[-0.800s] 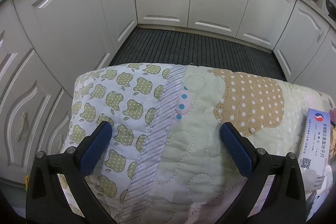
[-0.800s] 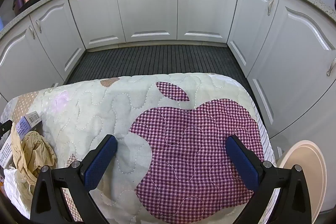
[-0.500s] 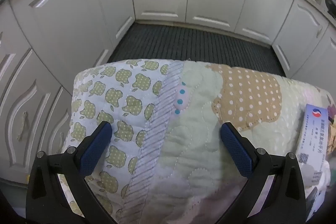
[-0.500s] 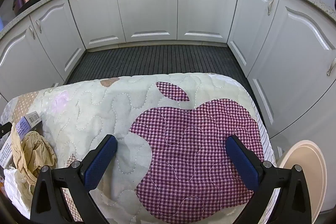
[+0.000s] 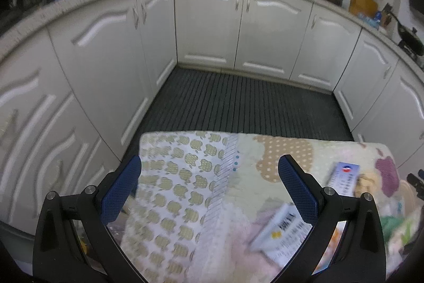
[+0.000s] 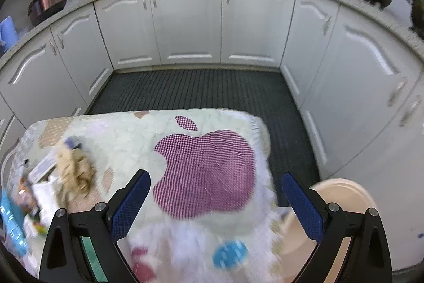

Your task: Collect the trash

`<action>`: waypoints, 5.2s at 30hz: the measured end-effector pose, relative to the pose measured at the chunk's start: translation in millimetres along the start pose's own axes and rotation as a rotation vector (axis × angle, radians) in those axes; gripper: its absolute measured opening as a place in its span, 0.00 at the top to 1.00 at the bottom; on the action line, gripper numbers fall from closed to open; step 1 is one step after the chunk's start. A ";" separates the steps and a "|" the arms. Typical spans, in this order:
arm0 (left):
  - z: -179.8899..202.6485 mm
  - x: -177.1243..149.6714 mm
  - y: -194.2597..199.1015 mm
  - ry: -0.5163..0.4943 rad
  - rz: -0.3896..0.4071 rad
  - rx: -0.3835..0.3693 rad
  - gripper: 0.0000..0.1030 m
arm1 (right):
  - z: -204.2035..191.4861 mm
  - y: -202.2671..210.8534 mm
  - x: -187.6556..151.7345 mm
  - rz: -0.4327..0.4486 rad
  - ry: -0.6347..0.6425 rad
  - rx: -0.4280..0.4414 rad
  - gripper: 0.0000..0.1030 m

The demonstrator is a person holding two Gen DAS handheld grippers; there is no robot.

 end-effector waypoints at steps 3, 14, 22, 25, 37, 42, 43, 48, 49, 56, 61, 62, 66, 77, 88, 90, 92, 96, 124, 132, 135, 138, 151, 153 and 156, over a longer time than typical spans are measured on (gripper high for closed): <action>7.6 -8.0 30.9 -0.021 0.024 -0.021 0.00 | -6.4 48.7 1.9 0.085 -0.016 -0.021 0.03; 74.7 -50.4 151.2 -0.046 0.184 -0.197 0.00 | -68.9 181.0 10.4 0.404 -0.040 -0.065 0.03; 103.6 -71.7 189.4 -0.075 0.301 -0.219 0.00 | -98.0 202.4 7.7 0.481 -0.021 -0.079 0.03; 110.2 -77.5 195.5 -0.092 0.332 -0.218 0.00 | -103.4 208.5 7.3 0.509 -0.018 -0.086 0.03; 114.1 -86.5 194.9 -0.095 0.354 -0.229 0.00 | -108.3 210.4 3.4 0.539 -0.016 -0.088 0.03; 115.2 -86.7 192.9 -0.088 0.348 -0.234 0.00 | -111.8 208.1 3.0 0.535 -0.012 -0.089 0.03; 115.0 -86.9 192.9 -0.088 0.348 -0.234 0.00 | -111.6 207.8 2.7 0.535 -0.011 -0.091 0.03; 115.4 -86.6 193.2 -0.088 0.351 -0.232 0.00 | -110.9 208.4 2.8 0.539 -0.019 -0.092 0.03; 114.8 -85.7 193.9 -0.088 0.351 -0.233 0.00 | -111.1 208.6 2.9 0.540 -0.020 -0.092 0.03; 113.1 -89.5 189.9 -0.089 0.349 -0.233 0.00 | -110.4 208.5 3.9 0.540 -0.020 -0.094 0.03; 112.5 -88.6 190.4 -0.088 0.351 -0.232 0.00 | -110.1 208.3 3.9 0.541 -0.021 -0.096 0.03; 112.1 -88.5 190.3 -0.087 0.353 -0.233 0.00 | -109.9 208.1 3.9 0.541 -0.021 -0.096 0.03; 111.8 -89.6 189.6 -0.088 0.350 -0.233 0.00 | -109.6 207.8 4.0 0.539 -0.020 -0.096 0.03; 111.0 -89.1 189.6 -0.089 0.354 -0.231 0.00 | -109.2 209.4 3.5 0.549 -0.025 -0.104 0.03; 111.6 -90.9 188.0 -0.085 0.353 -0.230 0.00 | -113.0 209.1 3.5 0.555 -0.020 -0.098 0.03; 112.1 -90.7 188.0 -0.083 0.353 -0.229 0.00 | -113.4 208.5 3.3 0.554 -0.019 -0.096 0.03; 112.5 -90.5 187.9 -0.083 0.353 -0.228 0.00 | -114.6 208.3 3.3 0.552 -0.019 -0.095 0.03; 112.7 -92.0 187.0 -0.081 0.350 -0.226 0.00 | -115.3 207.8 3.7 0.552 -0.018 -0.095 0.03; 77.2 -88.4 157.5 -0.033 0.105 -0.301 0.00 | -130.4 178.0 -14.0 0.425 0.095 0.031 0.03; 61.6 -123.5 131.2 -0.082 -0.071 -0.362 0.00 | -133.5 141.6 -44.8 0.305 0.182 0.130 0.08; 64.2 -138.9 119.1 -0.098 -0.127 -0.397 0.00 | -132.4 125.9 -61.6 0.243 0.204 0.180 0.15; 70.3 -151.5 108.6 -0.123 -0.156 -0.415 0.00 | -133.3 111.2 -81.1 0.186 0.212 0.241 0.18; 110.4 -173.4 75.1 -0.354 -0.190 -0.431 0.00 | -163.6 77.6 -106.1 0.118 0.373 0.308 0.40; 114.4 -174.4 68.0 -0.377 -0.200 -0.422 0.00 | -162.0 74.0 -105.0 0.120 0.385 0.300 0.44; 120.4 -176.7 57.9 -0.401 -0.225 -0.421 0.09 | -159.8 71.6 -101.2 0.133 0.386 0.323 0.47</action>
Point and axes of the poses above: each gripper's, at about its wrist camera, not at the fingertips, and y roughly against the way its jaws point, z to its right, x to its top, the point moved 9 cm from there along -y, roughly the way its jaws point, and after that the axes turned 11 degrees about y, right-handed, at the moved point
